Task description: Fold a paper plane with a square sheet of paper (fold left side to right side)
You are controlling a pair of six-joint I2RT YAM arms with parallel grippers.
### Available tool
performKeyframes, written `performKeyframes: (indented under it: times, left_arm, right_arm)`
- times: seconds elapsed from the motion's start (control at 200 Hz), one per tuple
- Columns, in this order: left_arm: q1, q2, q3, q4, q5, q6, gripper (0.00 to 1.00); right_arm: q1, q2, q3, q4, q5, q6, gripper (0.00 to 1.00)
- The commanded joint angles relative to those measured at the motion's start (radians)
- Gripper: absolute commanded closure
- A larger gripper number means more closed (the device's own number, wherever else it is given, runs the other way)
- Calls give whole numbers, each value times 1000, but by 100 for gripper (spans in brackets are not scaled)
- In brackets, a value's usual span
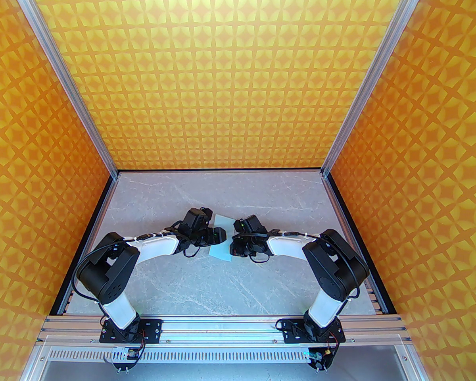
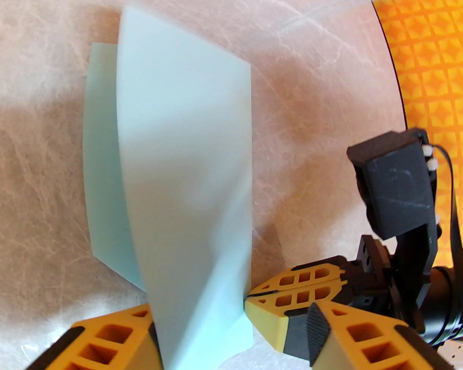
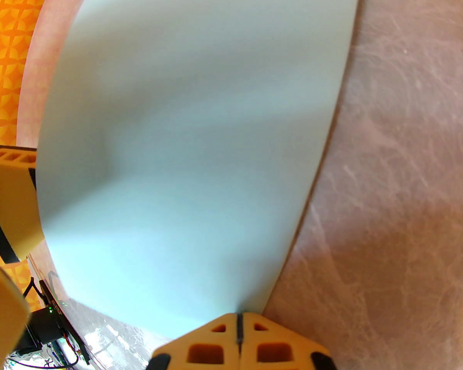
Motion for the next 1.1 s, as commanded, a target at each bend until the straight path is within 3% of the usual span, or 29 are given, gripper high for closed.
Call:
performKeyframes:
  times: [0.0, 0.575, 0.76, 1.095]
  left_arm:
    - [2, -17, -12, -43, 26, 49, 42]
    - [-7, -143, -175, 11, 80, 36, 45]
    - [-8, -133, -182, 63, 123, 14, 49]
    - [-9, -81, -152, 108, 135, 10, 47]
  right_arm:
    - [-1, 27, -26, -51, 24, 9, 100]
    - [0, 34, -18, -53, 28, 13, 100]
    - [-1, 35, -17, -54, 28, 16, 100]
    - [-1, 30, -19, -51, 24, 17, 100]
